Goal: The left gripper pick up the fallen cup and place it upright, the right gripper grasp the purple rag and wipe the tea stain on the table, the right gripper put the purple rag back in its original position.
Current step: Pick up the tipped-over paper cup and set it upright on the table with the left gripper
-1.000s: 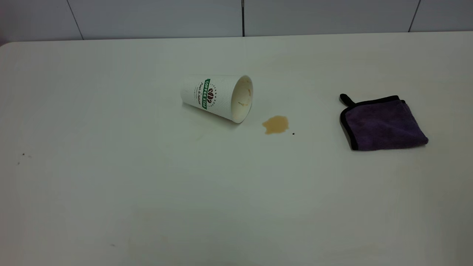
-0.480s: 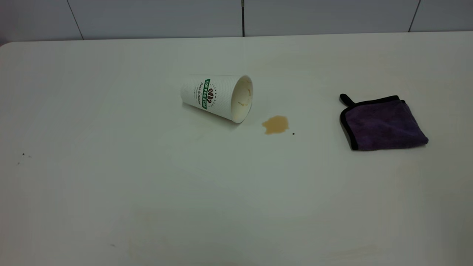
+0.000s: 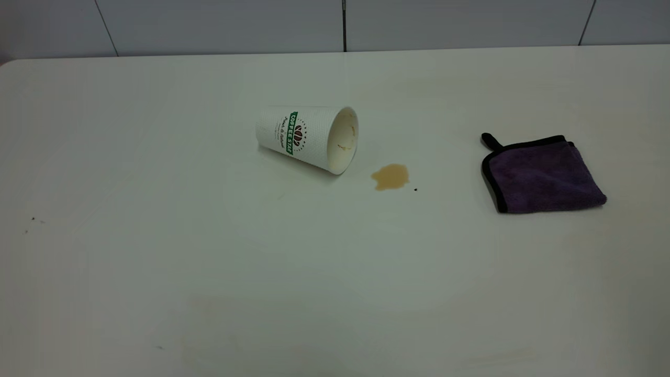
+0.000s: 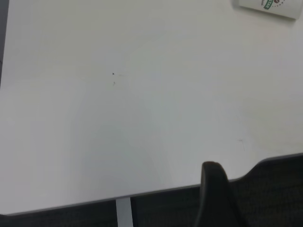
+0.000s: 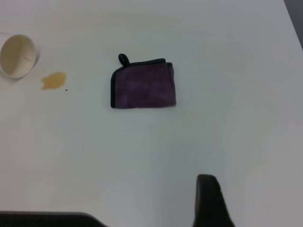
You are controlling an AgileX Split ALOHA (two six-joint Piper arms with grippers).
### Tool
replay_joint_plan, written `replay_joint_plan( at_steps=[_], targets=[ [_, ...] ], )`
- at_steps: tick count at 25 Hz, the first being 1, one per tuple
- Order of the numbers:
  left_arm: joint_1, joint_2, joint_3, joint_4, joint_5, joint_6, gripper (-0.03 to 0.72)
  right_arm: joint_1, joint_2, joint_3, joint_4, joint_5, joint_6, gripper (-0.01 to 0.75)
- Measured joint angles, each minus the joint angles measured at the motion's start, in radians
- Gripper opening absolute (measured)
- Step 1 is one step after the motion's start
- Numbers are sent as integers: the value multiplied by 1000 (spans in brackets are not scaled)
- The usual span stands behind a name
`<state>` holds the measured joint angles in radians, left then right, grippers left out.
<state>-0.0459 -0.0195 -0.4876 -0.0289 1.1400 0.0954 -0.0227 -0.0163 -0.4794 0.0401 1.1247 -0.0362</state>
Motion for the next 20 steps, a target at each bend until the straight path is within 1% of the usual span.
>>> replay_joint_plan(
  at_steps=[4, 7, 10, 14, 16, 20],
  targets=[
    [0, 9, -9, 1, -28, 0, 471, 0, 0, 0, 0, 0, 0, 499],
    [0, 72, -17, 1, -96, -1, 470, 0, 0, 0, 0, 0, 0, 499],
    [0, 194, -18, 1, -188, 0, 470, 0, 0, 0, 0, 0, 0, 499],
    [0, 421, -18, 1, -366, 3, 470, 0, 0, 0, 0, 0, 0, 499],
    [0, 543, -21, -1, -475, 3, 470, 0, 0, 0, 0, 0, 0, 499],
    [0, 826, -73, -19, -619, 4, 470, 0, 0, 0, 0, 0, 0, 499]
  ],
)
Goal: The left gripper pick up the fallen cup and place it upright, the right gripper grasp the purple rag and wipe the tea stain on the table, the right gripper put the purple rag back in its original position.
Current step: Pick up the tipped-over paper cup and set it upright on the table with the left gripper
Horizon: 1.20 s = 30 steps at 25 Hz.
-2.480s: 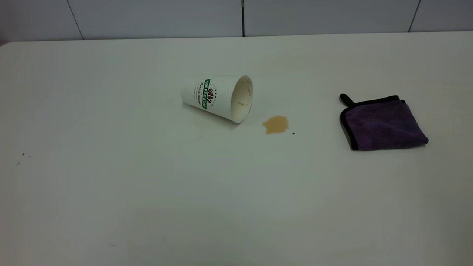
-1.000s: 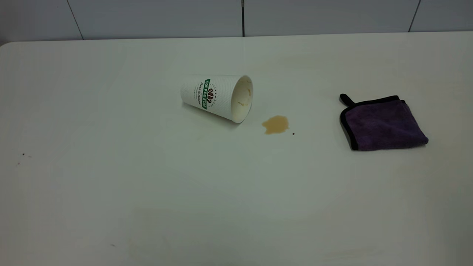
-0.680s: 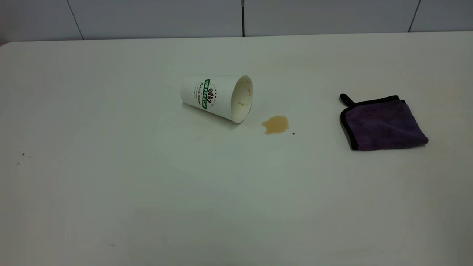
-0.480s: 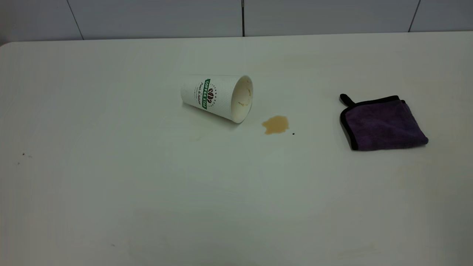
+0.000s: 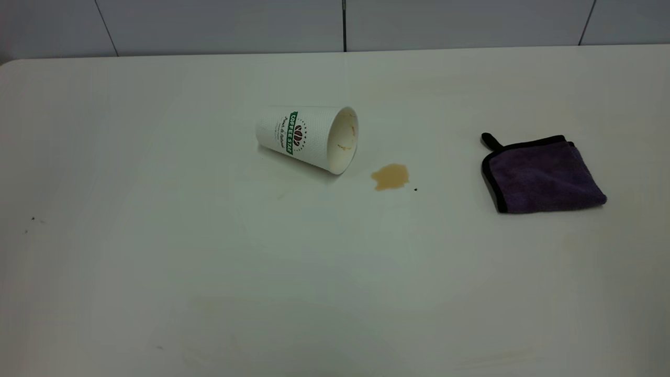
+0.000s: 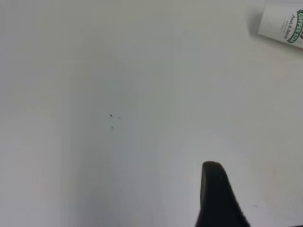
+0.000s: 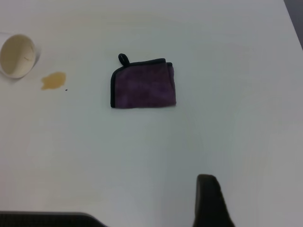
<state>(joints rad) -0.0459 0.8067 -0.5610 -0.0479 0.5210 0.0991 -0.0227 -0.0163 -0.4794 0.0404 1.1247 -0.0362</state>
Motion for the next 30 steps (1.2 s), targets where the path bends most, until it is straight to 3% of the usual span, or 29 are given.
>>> replay_joint_plan(
  at_steps=[4, 18, 24, 30],
  targets=[
    [-27, 278, -117, -3, -35, 0, 470, 0, 0, 0, 0, 0, 0, 499],
    [-340, 950, -610, 69, -27, 47, 450, 0, 0, 0, 0, 0, 0, 499],
    [-488, 1166, -824, 193, 50, 12, 443, 0, 0, 0, 0, 0, 0, 499],
    [-618, 1397, -1058, 431, 142, -249, 443, 0, 0, 0, 0, 0, 0, 499]
  ],
)
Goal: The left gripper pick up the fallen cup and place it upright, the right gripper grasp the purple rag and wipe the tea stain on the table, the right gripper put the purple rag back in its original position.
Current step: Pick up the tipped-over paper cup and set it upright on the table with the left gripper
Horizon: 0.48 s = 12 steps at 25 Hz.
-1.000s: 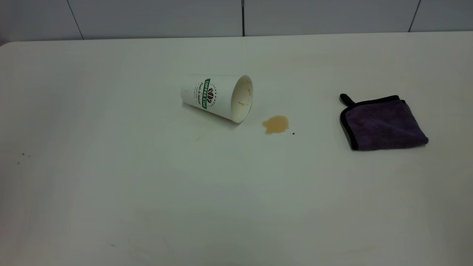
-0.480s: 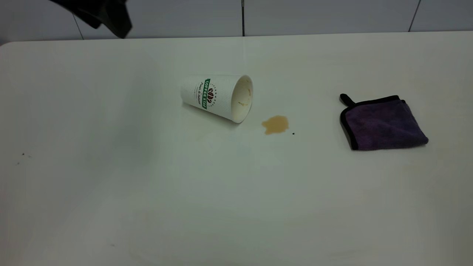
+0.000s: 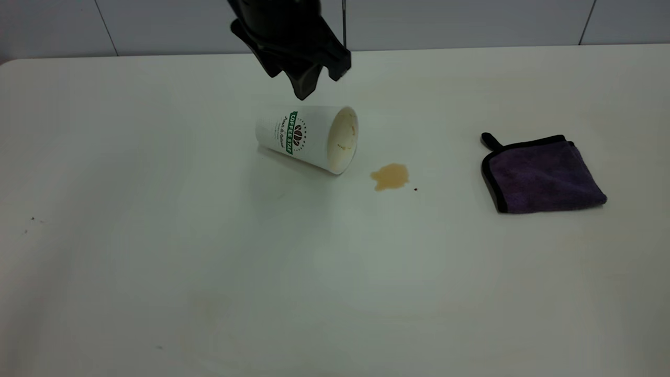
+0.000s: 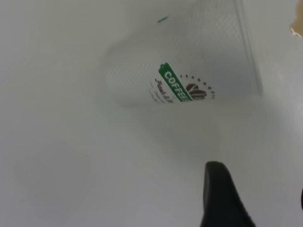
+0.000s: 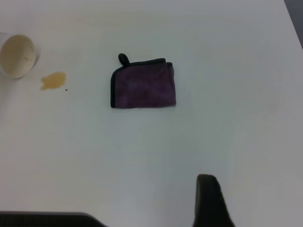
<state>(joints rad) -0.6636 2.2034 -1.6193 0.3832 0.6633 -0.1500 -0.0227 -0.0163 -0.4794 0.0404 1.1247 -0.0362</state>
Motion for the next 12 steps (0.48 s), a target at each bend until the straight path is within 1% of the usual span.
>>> replay_joint_plan(
  at_steps=[2, 5, 8, 12],
  targets=[
    [-38, 78, -102, 92, 66, -94, 443, 0, 0, 0, 0, 0, 0, 499],
    [-96, 194, -242, 207, 135, -184, 443, 0, 0, 0, 0, 0, 0, 499],
    [-139, 299, -371, 242, 162, -216, 443, 0, 0, 0, 0, 0, 0, 499],
    [-167, 399, -509, 267, 197, -246, 443, 0, 0, 0, 0, 0, 0, 499]
  ],
)
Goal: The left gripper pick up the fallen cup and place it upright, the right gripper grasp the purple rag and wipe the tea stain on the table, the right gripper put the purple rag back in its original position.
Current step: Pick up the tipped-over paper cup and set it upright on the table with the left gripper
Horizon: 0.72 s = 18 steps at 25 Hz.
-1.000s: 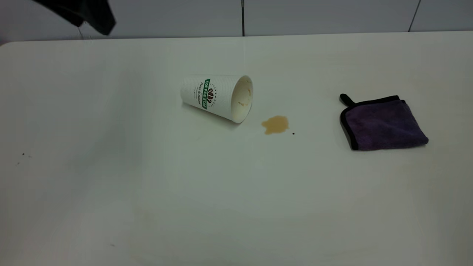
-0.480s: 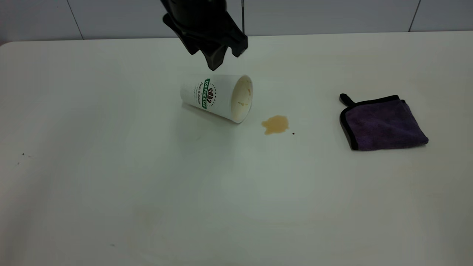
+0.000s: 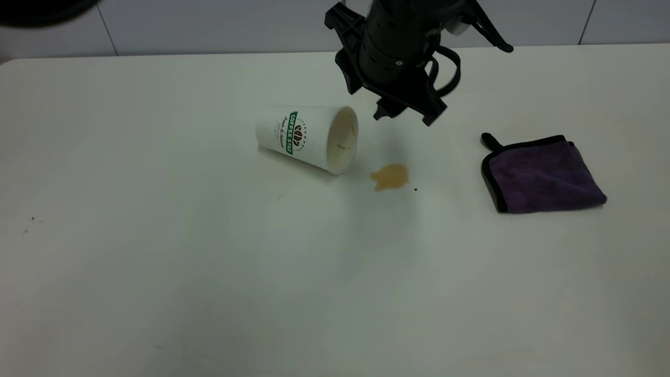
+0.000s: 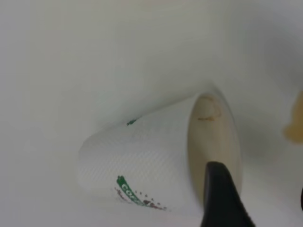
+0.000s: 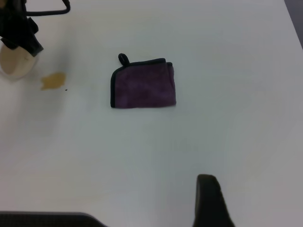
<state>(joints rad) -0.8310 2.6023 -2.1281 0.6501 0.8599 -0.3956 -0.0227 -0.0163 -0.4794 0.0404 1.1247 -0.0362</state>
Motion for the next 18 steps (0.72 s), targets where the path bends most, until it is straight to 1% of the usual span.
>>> replay_joint_plan(
  at_steps=[3, 9, 18],
  targets=[
    [-5, 55, -58, 65, 34, -59, 443, 0, 0, 0, 0, 0, 0, 499],
    [-5, 94, -77, 174, 81, -134, 443, 0, 0, 0, 0, 0, 0, 499],
    [6, 145, -79, 233, 89, -180, 443, 0, 0, 0, 0, -1, 0, 499]
  ],
)
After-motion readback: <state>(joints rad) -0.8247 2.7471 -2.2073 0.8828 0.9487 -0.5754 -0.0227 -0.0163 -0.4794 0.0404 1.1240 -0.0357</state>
